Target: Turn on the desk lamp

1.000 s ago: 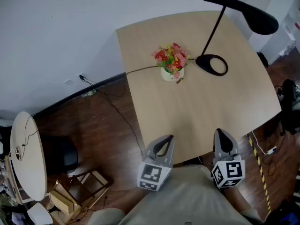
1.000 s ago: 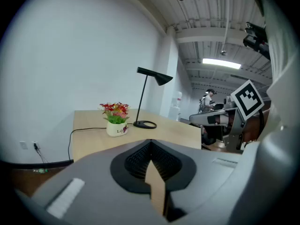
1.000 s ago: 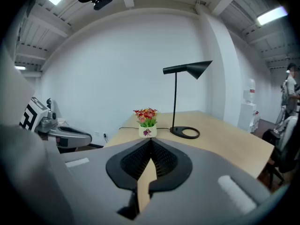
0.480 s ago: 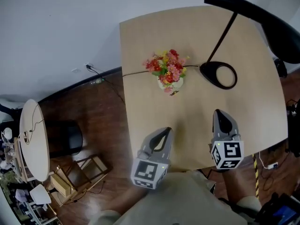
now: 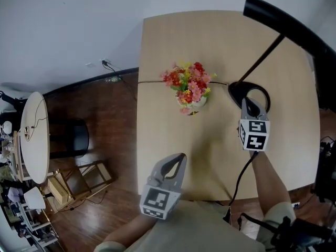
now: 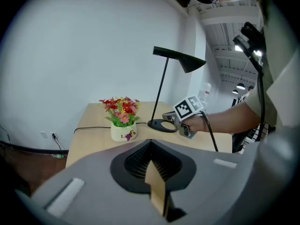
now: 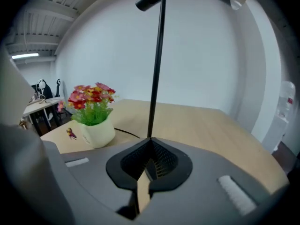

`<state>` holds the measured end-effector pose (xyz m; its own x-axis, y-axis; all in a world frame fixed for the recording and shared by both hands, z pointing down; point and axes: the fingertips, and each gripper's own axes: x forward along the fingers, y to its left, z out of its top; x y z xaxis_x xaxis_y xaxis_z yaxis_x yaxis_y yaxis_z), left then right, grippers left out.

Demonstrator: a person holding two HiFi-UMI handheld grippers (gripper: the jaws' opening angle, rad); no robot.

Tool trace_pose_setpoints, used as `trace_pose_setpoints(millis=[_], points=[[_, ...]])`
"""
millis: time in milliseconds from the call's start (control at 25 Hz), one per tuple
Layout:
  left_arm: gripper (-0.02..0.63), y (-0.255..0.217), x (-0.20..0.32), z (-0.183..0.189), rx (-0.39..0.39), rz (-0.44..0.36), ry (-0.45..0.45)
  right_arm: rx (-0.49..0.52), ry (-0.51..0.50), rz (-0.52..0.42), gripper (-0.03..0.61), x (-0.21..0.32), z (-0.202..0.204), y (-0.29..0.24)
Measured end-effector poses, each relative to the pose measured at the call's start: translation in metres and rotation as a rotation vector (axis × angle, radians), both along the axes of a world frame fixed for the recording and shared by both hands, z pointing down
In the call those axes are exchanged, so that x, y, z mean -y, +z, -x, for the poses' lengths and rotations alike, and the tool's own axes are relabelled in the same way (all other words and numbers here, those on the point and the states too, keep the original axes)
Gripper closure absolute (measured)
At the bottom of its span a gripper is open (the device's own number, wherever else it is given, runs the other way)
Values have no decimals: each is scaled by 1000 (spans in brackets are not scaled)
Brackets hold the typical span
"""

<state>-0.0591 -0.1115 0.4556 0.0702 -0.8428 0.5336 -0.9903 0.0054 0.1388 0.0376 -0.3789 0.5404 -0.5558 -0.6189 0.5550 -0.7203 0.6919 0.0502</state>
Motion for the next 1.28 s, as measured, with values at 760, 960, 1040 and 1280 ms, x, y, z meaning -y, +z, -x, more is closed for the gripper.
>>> trace_pose_setpoints(millis=[760, 960, 1040, 1280], points=[[615, 4, 4, 20, 40, 34, -81, -133, 34, -34, 582, 53, 31, 60], [615, 2, 4, 18, 36, 25, -69, -128, 23, -20, 581, 54, 32, 59], [615, 1, 3, 17, 36, 23, -62, -112, 26, -13, 580, 54, 32, 58], [615, -3, 0, 15, 46, 18, -56, -76, 35, -13, 579, 57, 30, 56]])
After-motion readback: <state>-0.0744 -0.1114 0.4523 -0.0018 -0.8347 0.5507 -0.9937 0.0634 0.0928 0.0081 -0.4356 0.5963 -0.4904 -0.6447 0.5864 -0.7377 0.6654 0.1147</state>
